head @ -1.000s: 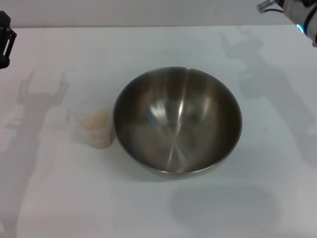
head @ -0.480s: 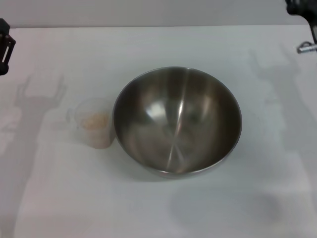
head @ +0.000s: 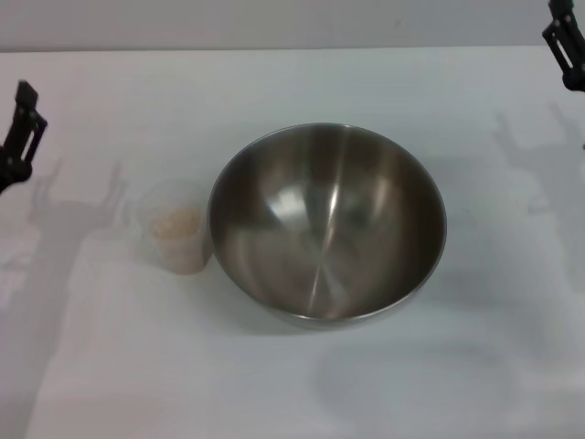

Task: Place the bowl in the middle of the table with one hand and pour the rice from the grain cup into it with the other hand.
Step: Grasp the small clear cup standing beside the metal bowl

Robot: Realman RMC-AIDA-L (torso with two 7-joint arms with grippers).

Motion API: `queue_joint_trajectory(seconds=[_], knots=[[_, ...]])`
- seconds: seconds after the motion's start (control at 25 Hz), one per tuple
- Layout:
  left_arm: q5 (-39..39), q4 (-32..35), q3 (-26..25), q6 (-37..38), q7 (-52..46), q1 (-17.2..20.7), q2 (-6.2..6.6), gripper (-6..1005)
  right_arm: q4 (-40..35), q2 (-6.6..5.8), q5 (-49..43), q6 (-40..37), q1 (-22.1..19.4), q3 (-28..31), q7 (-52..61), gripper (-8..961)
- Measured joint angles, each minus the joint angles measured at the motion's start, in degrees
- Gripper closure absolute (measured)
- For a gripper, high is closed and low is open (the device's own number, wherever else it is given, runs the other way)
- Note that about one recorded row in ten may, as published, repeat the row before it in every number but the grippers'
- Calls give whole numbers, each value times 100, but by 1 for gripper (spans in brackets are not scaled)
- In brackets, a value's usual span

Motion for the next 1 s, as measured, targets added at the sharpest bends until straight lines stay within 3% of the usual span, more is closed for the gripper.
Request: queue_joint_trajectory(seconds=[0.48,1.0], knots=[[2,15,1060,243,42,615,-7,169,394,-4,6,-263,69,271,149,136],[-1,46,1586,-196,91,636,-2,170,605,1,6,-230,321,269,156,136]])
